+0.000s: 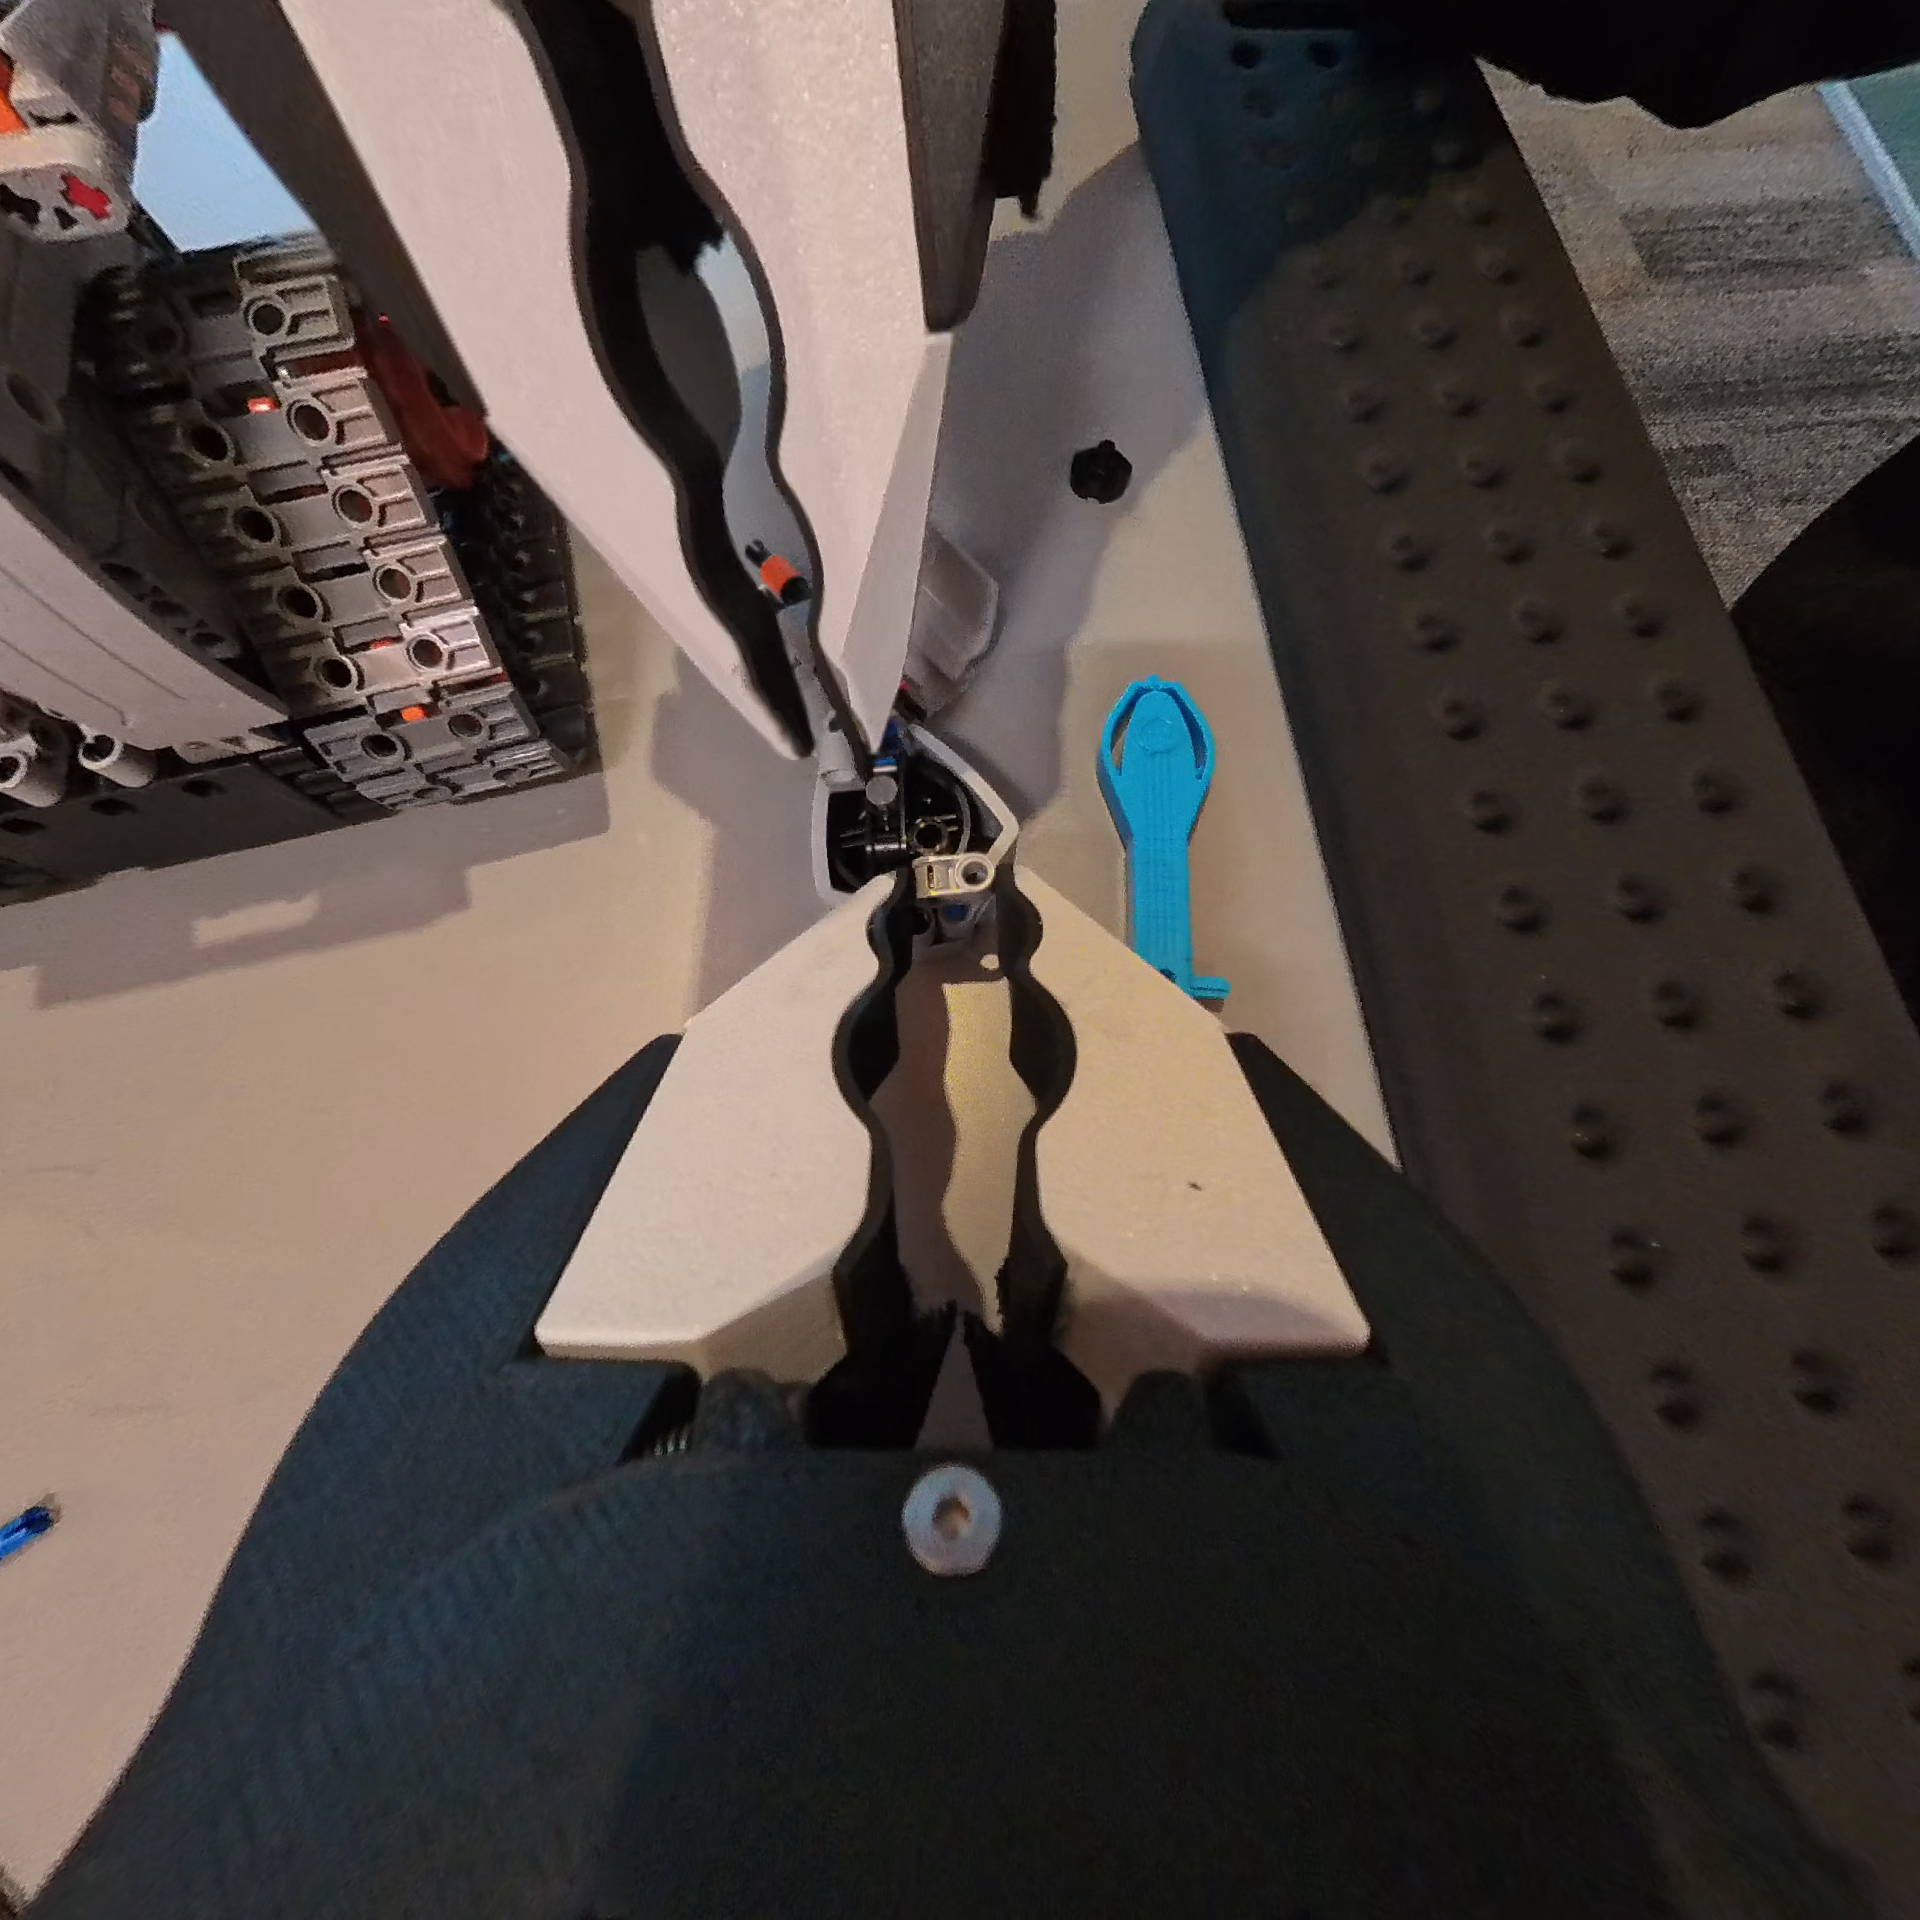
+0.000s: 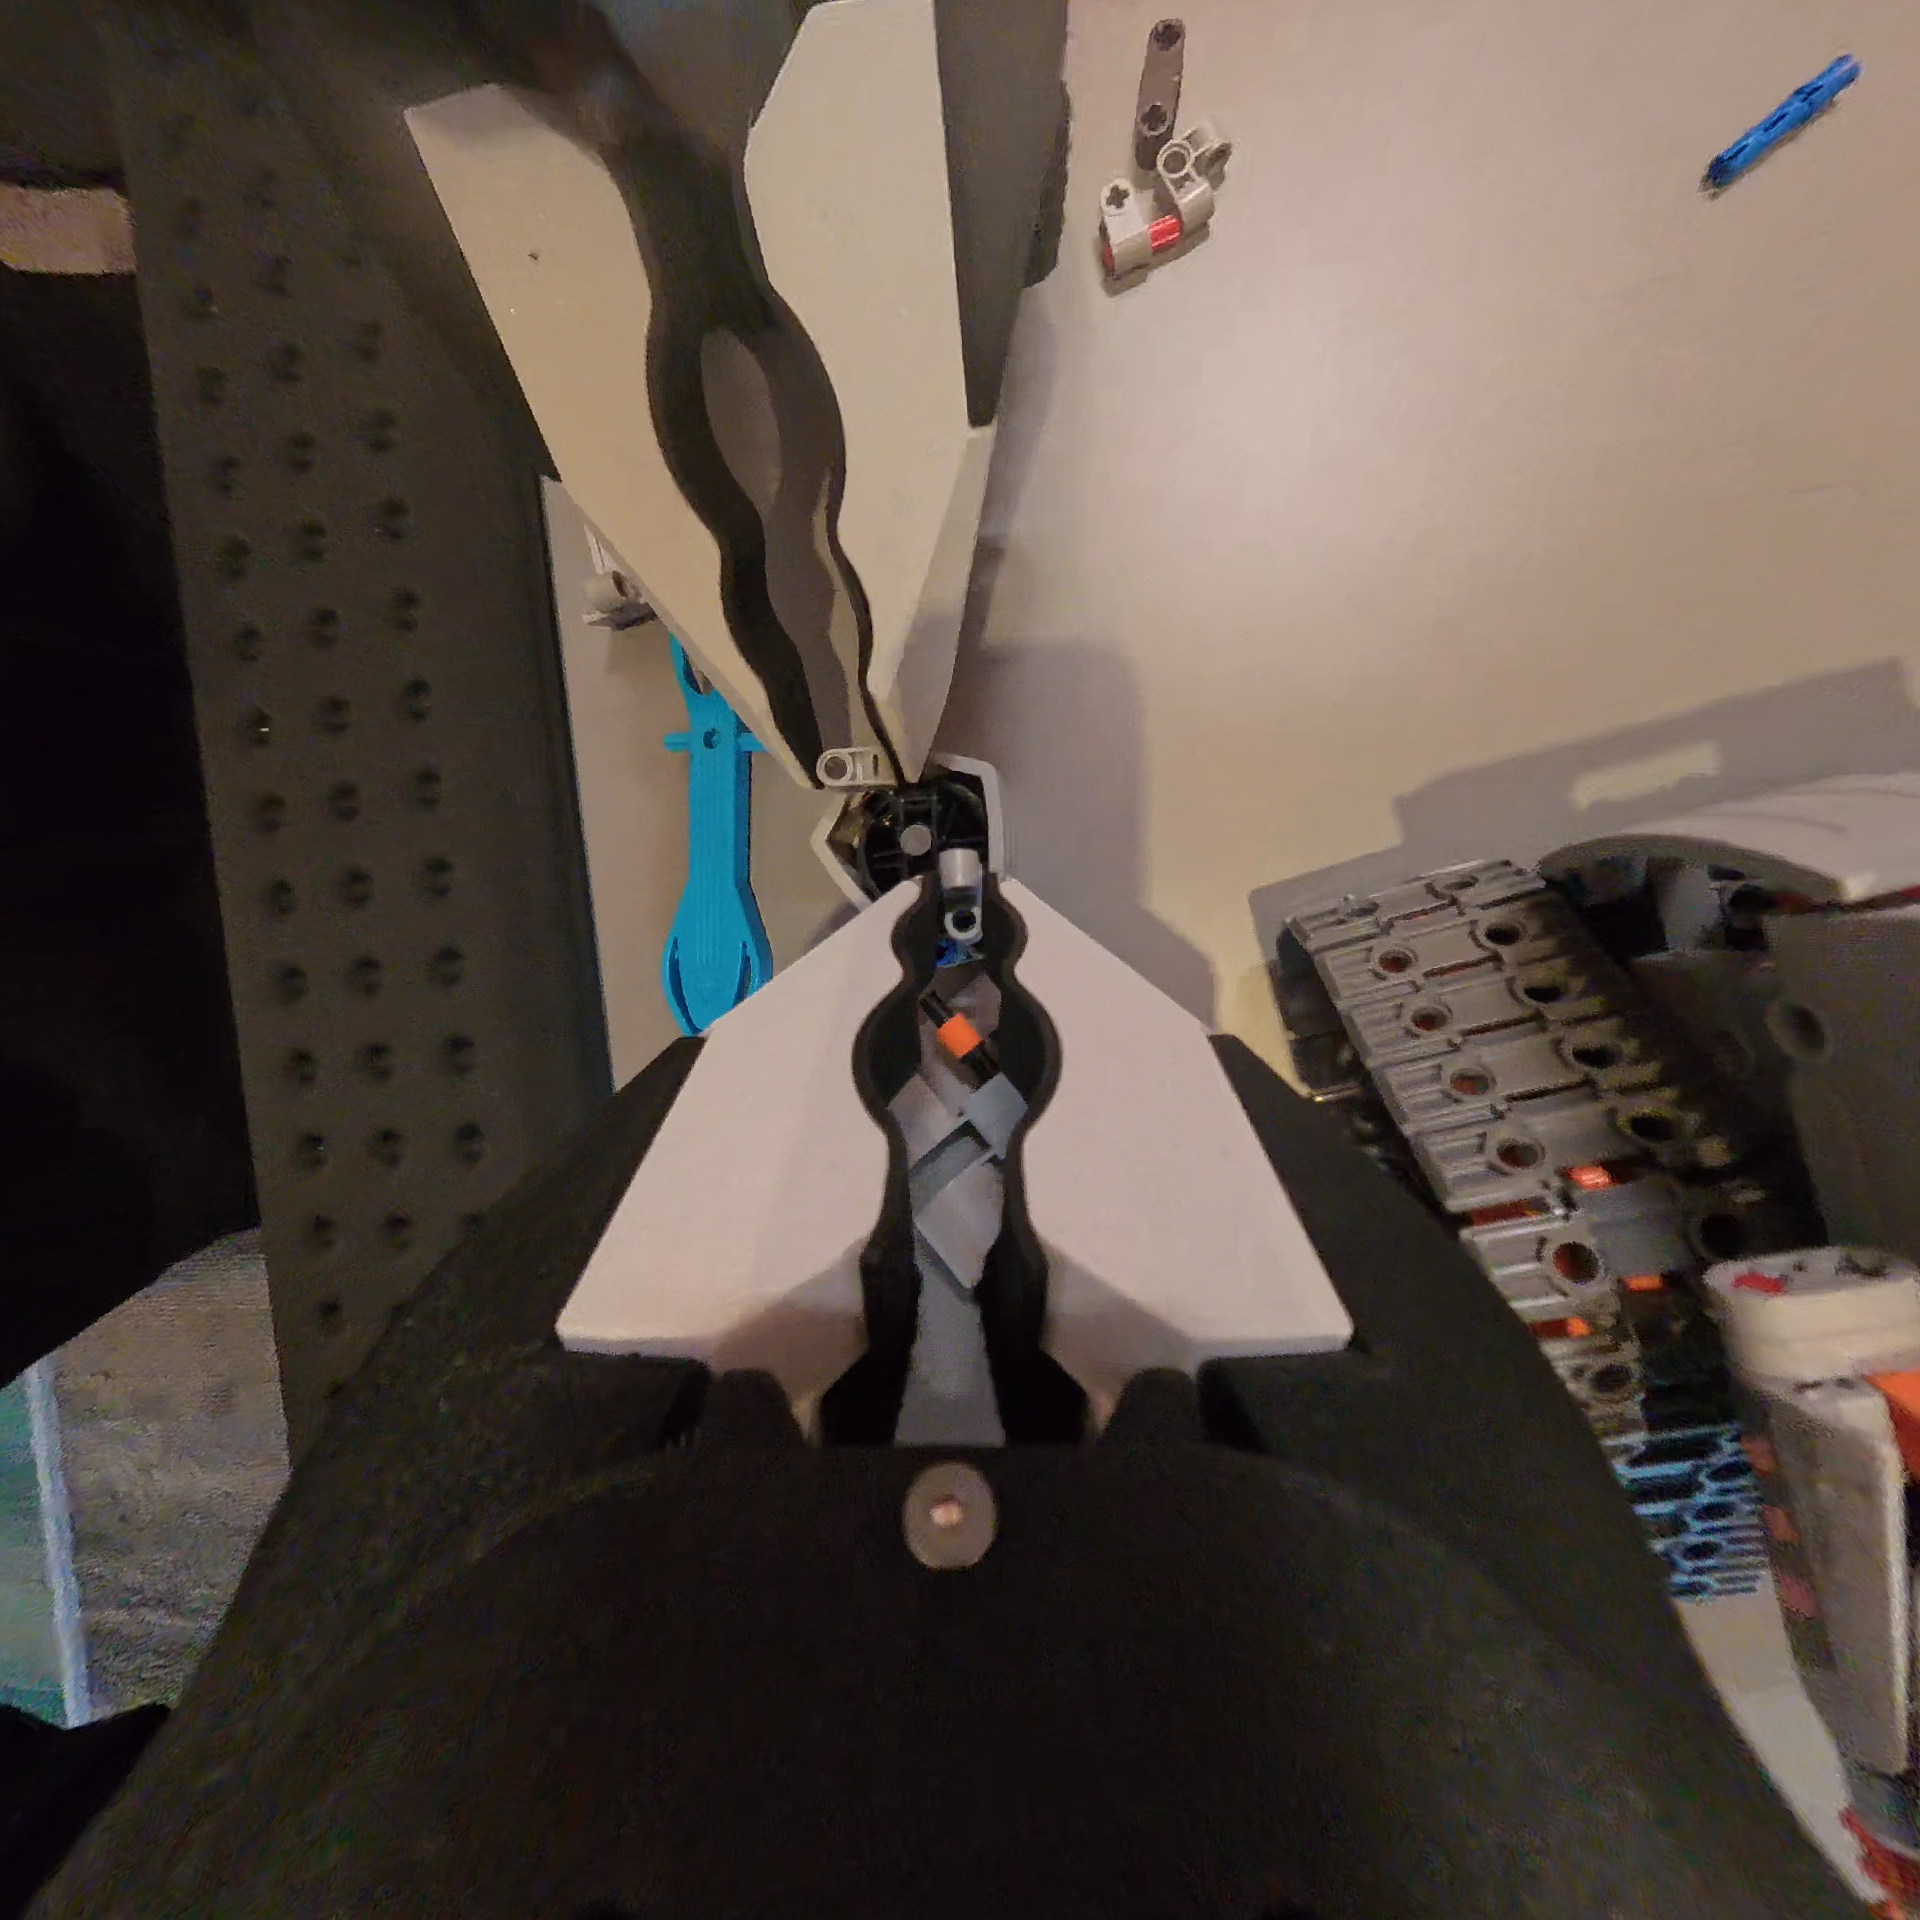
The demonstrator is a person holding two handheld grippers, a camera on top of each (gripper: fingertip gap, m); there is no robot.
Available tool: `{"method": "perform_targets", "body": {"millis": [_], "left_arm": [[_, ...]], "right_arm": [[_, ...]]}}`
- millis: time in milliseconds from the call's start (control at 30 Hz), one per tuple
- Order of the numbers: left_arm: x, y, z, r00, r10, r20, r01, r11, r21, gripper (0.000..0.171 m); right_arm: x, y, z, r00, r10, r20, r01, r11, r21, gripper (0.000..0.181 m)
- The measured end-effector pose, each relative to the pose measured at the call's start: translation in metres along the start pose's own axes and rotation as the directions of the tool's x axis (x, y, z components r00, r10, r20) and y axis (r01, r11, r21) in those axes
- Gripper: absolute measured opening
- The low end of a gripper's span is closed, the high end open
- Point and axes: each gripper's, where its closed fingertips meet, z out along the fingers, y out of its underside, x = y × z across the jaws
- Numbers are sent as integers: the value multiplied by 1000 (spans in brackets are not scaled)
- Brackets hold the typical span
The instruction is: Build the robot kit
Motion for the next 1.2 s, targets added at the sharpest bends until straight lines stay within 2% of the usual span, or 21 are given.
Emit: {"method": "perform_targets", "body": {"millis": [167, 467, 667, 933, 1000, 1200], "left_arm": [[-1, -1, 0, 1000, -15, -8, 15, 1000, 6, 13], [-10, 2, -1, 999, -41, 0, 41, 999, 12, 9], [-6, -1, 0, 999, -41, -15, 42, 999, 20, 12], [-4, -2, 1, 999, -47, 17, 47, 999, 1, 14], [-3, -2, 3, 999, -46, 17, 46, 999, -3, 14], [-5, -2, 2, 997, -58, 51, 58, 998, -6, 9]], "right_arm": [[-1, 3, 0, 998, 46, 31, -47, 998, 41, 5], [-12, 11, -3, 998, 65, 14, -66, 996, 55, 0], [-11, 10, -8, 998, 62, -13, -61, 995, 78, 0], [-14, 21, -8, 1000, 20, -16, -19, 998, 67, 21], [-10, 29, -2, 999, 15, -45, -14, 1000, 22, 23], [-14, 24, 9, 998, -32, -52, 34, 999, 36, 13]]}}
